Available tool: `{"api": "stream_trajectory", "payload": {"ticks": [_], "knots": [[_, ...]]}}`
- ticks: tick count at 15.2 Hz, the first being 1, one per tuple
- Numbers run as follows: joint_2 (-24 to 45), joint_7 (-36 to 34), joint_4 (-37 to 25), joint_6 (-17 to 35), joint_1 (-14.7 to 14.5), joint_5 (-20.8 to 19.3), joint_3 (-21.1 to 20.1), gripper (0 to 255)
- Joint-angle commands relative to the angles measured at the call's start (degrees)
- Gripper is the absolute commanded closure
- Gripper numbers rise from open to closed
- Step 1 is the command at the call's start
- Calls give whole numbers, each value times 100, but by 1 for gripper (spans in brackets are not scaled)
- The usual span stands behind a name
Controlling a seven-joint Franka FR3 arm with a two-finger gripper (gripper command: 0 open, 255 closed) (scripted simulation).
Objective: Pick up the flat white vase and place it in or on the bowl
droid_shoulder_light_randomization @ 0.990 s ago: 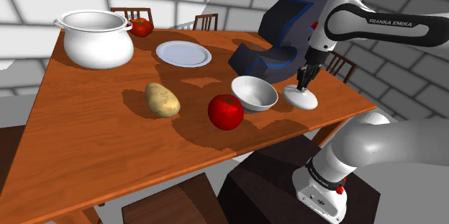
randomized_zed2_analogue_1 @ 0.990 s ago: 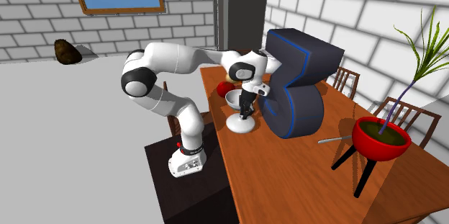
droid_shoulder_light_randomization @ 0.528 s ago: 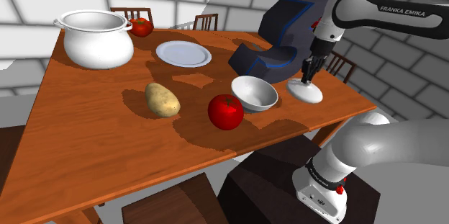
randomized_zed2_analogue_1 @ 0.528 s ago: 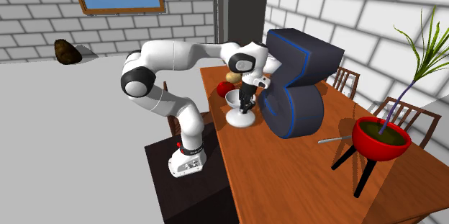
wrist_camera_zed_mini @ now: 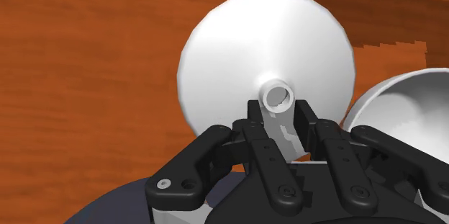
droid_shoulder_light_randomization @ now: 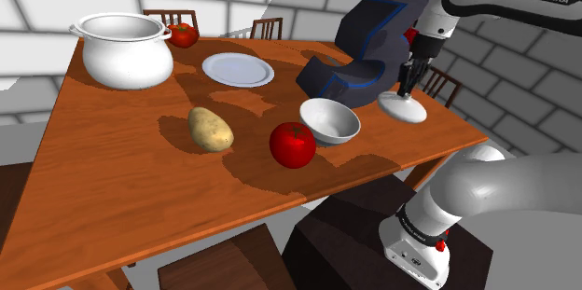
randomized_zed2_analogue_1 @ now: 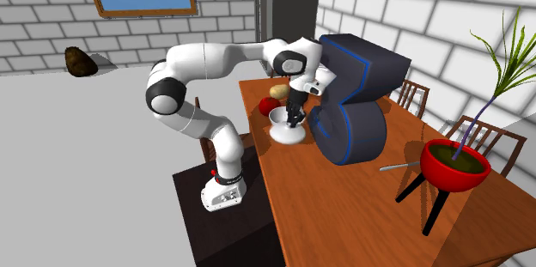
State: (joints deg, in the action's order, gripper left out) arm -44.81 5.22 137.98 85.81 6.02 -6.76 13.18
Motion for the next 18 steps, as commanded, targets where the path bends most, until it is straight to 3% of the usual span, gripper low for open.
{"api": "stream_trajectory", "payload": {"ticks": [1,8,18], "knots": [[27,-8,-163,-138,-12,24,-25,255],[144,-5,-710,-569,-42,74,-71,255],[1136,-1214,-1634,-500,-500,959,-1078,255]]}}
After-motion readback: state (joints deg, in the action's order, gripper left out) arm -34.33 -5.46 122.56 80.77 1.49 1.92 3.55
